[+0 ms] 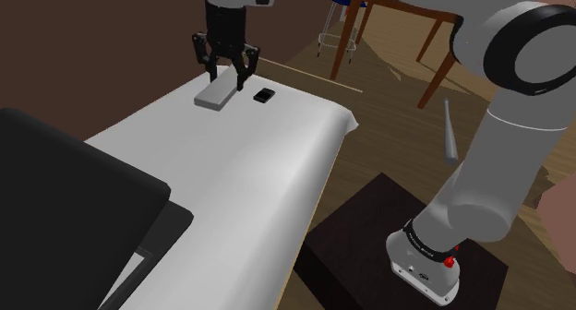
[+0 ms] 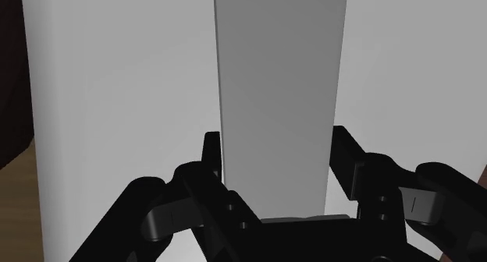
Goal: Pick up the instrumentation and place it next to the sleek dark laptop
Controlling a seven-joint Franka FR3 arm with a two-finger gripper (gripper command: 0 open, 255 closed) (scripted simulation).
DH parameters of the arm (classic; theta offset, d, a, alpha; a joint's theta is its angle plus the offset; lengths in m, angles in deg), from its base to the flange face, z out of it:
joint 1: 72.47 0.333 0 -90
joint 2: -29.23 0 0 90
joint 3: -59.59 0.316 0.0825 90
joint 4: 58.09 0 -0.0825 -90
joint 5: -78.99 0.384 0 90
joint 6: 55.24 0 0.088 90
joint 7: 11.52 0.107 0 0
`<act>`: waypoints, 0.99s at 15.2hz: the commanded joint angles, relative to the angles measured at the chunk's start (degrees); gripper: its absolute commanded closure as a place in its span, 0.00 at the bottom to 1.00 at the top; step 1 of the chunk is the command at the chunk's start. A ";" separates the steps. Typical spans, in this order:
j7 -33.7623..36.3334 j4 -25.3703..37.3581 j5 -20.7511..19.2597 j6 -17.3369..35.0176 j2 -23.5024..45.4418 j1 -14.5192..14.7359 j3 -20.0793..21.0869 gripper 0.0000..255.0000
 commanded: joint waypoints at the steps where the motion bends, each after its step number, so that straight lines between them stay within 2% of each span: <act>1: 2.54 0.59 -0.47 -0.14 0.53 1.72 0.79 1.00; 6: 9.12 4.74 -2.57 -1.50 3.84 7.04 2.62 1.00; 15: 9.02 -4.14 -1.97 6.10 2.48 5.88 2.46 1.00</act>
